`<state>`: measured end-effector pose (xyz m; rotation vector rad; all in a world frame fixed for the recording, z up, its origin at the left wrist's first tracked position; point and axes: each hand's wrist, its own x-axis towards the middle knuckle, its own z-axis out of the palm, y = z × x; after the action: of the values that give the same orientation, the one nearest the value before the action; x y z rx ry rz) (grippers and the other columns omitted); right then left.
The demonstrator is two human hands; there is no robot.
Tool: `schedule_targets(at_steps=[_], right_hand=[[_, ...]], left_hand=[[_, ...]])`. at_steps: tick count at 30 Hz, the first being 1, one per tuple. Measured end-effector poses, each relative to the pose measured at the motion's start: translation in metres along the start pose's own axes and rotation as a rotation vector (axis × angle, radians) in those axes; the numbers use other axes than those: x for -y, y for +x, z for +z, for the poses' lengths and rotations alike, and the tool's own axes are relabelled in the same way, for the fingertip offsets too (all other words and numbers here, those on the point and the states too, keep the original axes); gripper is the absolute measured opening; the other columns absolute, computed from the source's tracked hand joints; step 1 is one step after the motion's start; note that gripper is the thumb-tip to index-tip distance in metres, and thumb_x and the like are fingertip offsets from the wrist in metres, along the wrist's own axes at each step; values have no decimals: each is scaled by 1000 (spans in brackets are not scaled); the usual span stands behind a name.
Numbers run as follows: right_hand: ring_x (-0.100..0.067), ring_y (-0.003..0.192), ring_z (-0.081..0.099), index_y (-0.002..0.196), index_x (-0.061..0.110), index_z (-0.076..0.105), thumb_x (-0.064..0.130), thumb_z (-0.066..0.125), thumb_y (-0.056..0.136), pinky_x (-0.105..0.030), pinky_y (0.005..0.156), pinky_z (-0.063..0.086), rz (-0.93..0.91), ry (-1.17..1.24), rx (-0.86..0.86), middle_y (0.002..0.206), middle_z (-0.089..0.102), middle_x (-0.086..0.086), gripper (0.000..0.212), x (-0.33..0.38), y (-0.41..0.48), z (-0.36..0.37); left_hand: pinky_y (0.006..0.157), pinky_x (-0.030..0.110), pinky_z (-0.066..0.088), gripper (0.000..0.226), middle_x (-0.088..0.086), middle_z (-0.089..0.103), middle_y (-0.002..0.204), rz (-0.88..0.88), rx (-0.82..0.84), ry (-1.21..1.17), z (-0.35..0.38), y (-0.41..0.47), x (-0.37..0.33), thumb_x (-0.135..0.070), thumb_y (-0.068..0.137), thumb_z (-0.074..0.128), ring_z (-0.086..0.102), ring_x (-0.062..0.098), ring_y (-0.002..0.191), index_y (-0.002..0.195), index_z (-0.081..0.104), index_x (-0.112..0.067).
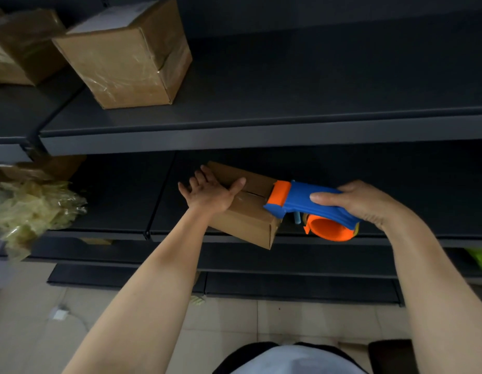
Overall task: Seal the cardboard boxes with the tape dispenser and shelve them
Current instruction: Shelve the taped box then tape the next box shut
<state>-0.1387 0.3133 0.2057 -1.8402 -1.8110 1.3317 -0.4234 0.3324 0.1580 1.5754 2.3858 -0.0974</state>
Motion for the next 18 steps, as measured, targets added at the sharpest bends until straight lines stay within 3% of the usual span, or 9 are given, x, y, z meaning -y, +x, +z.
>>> schedule_targets(at_steps=[5, 14, 18], right_hand=[[-20, 64, 66, 68, 21, 76, 87, 66, 22, -29, 62, 44, 30, 22, -28, 61, 71, 1, 81, -30, -8, -20], [-20, 63, 66, 75, 15, 75, 75, 68, 32, -30, 63, 45, 92, 56, -11, 62, 72, -1, 74, -58, -17, -19], [-20, 62, 66, 71, 14, 76, 73, 80, 36, -30, 61, 44, 149, 33, -43, 62, 71, -2, 68, -76, -21, -22]], left_hand=[[114, 55, -3, 111, 12, 2, 158, -8, 15, 26, -2, 2, -1, -87, 74, 18, 5, 32, 144, 150, -8, -9], [110, 54, 11, 115, 12, 7, 157, -26, 33, -4, -6, 2, -1, -89, 71, 22, 9, 34, 142, 150, -7, -11], [110, 56, 12, 114, 14, 8, 156, -18, 20, -14, -6, 2, -1, -88, 72, 22, 10, 35, 141, 150, -7, -10]])
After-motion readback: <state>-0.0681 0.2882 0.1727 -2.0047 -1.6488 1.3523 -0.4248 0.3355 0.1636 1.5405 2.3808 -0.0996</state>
